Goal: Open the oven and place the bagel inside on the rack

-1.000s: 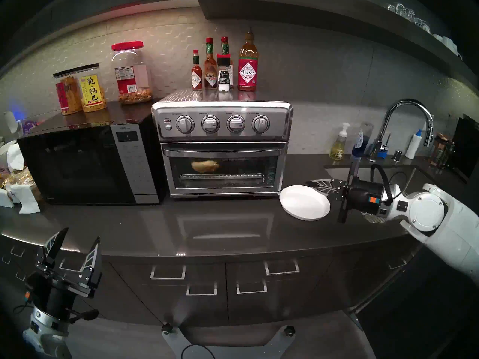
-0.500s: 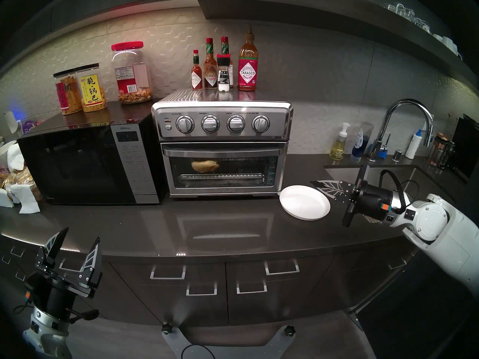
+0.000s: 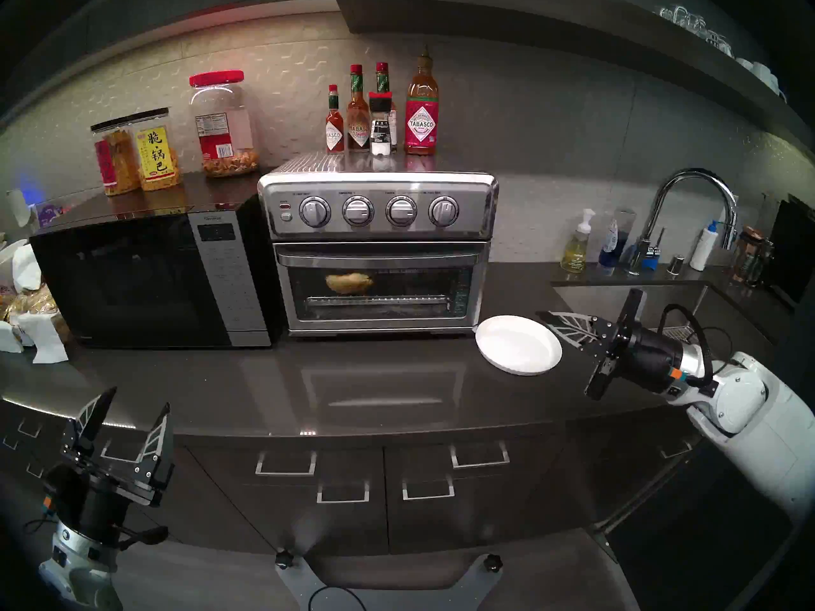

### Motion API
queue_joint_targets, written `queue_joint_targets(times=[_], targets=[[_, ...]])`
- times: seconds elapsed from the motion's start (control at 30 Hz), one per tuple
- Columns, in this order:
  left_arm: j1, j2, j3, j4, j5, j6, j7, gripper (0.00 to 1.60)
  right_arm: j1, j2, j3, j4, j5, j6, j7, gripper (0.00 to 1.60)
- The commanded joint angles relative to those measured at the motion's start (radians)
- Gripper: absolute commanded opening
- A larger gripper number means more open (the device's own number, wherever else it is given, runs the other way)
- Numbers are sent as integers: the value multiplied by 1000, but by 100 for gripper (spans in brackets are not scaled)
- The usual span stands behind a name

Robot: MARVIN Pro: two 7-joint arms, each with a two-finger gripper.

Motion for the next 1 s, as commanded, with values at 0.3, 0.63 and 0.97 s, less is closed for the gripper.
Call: queue_joint_targets(times=[0.3,0.63,0.97], targets=[[0,0,-2,-19,-1,-3,-3,160,-228,-202,251,-129,13,5,76,19],[3,-1,-2,-22,-1,-2,-3,160,-357,-333,428,-240,23,80,169,19],[6,-2,-3,-26,-1,0,-3,160,-453,-426,558,-344,66,194,262,19]])
